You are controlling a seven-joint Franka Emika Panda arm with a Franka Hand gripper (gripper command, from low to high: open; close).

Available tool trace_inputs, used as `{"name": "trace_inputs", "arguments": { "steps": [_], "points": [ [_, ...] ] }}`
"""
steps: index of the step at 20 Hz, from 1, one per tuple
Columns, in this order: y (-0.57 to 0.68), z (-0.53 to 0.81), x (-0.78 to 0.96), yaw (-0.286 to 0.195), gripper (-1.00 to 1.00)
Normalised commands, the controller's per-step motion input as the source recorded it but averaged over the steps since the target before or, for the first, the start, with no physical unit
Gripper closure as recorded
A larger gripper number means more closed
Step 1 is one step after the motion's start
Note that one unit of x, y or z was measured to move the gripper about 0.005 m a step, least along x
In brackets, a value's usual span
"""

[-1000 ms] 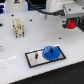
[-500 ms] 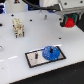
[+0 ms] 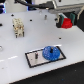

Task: Insert the blue gear onto the right peg, followed by the red gear

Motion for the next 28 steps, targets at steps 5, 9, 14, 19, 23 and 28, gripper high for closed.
{"name": "trace_inputs", "arguments": {
  "steps": [5,9,14,19,23,28],
  "points": [
    [-0.27,0.17,0.76,0.0,1.0],
    [-0.25,0.11,0.75,0.0,1.0],
    [-0.24,0.02,0.62,0.0,1.0],
    [-0.19,-0.01,0.4,0.0,1.0],
    [-0.17,-0.06,0.27,0.0,1.0],
    [-0.13,-0.08,0.13,0.0,1.0]
  ]
}}
